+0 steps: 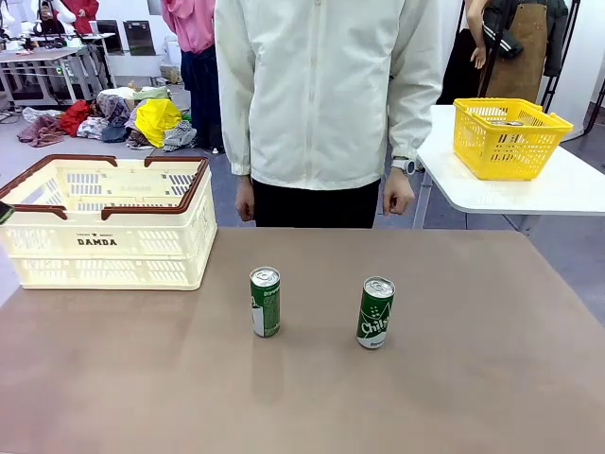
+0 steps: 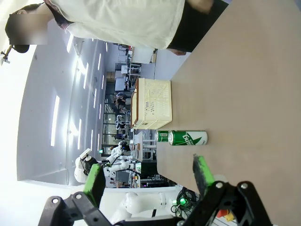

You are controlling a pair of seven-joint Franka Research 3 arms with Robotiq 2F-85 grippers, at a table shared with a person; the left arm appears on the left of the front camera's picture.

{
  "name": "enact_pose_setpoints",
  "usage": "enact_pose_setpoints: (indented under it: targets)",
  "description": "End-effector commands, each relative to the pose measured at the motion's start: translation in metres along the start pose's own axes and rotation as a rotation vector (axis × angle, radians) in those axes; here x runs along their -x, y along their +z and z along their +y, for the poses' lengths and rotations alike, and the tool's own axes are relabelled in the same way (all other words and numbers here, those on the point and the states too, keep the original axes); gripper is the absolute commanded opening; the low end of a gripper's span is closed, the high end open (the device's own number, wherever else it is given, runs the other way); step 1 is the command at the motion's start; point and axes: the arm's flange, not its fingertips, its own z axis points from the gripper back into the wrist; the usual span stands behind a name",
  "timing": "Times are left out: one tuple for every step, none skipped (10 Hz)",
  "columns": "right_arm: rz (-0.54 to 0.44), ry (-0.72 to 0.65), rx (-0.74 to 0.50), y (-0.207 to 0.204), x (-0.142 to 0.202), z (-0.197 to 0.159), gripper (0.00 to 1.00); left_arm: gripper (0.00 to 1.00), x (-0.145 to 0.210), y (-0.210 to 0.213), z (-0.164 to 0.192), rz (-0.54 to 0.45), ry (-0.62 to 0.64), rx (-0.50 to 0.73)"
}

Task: Place the drinks into the Shopping basket.
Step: Pick up one drink and place it into the Shopping basket.

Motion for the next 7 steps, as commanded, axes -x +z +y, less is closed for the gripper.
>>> enact_pose_setpoints:
  targets:
    - [0.009,0.021,-0.004,0.002,0.001,0.001,1.0,1.0,-0.047,-0.056,-0.013,0.068,0.108,-0.09]
    - [0.009,0.021,-0.004,0.002,0.001,0.001,1.0,1.0,-0.074,-0.096,-0.019,0.129,0.128,-0.116]
    - [0.009,0.021,-0.004,0.002,0.001,0.001,1.0,1.0,-0.097,-0.134,-0.02,0.175,0.167,-0.159]
    - [0.009,0.021,-0.004,0.002,0.001,0.001,1.0,1.0,-0.116,-0.169,-0.018,0.198,0.208,-0.238]
    - [0.009,0.021,-0.004,0.002,0.001,0.001,1.0,1.0,-0.131,-0.202,-0.013,0.185,0.268,-0.384]
    - [0.009,0.021,-0.004,0.002,0.001,0.001,1.0,1.0,-0.146,-0.24,-0.007,0.194,0.314,-0.515]
    - [0.009,0.021,-0.004,0.002,0.001,0.001,1.0,1.0,-0.16,-0.268,-0.004,0.142,0.376,-0.674]
